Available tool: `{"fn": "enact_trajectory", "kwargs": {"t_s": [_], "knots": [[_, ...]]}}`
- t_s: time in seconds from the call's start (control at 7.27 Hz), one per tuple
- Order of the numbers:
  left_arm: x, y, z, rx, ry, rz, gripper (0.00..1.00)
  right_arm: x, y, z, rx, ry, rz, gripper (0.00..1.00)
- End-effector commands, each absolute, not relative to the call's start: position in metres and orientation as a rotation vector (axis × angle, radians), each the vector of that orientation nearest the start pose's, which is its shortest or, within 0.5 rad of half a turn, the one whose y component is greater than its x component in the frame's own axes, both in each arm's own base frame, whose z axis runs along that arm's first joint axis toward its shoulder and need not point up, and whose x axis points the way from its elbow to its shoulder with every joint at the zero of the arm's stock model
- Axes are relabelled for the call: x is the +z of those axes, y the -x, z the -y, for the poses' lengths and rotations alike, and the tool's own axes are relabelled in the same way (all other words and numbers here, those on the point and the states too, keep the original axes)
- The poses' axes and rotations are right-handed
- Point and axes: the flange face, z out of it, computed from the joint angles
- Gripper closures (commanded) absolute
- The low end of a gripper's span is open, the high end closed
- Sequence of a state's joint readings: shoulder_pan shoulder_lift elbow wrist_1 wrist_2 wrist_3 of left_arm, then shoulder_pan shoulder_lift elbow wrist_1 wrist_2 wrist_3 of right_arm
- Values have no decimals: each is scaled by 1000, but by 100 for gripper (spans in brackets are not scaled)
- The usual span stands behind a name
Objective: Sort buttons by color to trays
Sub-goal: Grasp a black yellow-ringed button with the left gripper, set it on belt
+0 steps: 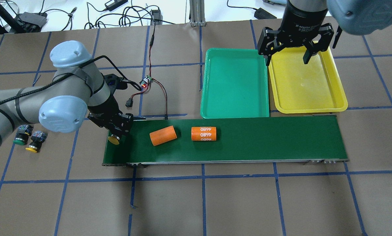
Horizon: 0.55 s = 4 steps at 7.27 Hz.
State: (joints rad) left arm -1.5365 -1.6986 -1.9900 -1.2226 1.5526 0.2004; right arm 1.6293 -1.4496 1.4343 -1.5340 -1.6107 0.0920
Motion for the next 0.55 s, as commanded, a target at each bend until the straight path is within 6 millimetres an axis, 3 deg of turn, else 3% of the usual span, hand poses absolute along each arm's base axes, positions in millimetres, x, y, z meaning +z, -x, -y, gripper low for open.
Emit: {"fn": "enact_trajectory", "kwargs": {"t_s": [0.0, 0.14, 0.28, 0.41], "knots": [[247, 138, 459, 263, -222, -3158, 0, 489, -161, 532, 29, -51, -3182, 0], [258, 128, 471, 204, -216, -3162, 0, 489, -161, 532, 29, -51, -3182, 0], [276, 98, 489, 157, -140, -3158, 0, 489, -161, 532, 29, -51, -3182, 0], [296, 37, 516, 126, -27, -3172, 0, 489, -161, 532, 29, -51, -3182, 0]]}}
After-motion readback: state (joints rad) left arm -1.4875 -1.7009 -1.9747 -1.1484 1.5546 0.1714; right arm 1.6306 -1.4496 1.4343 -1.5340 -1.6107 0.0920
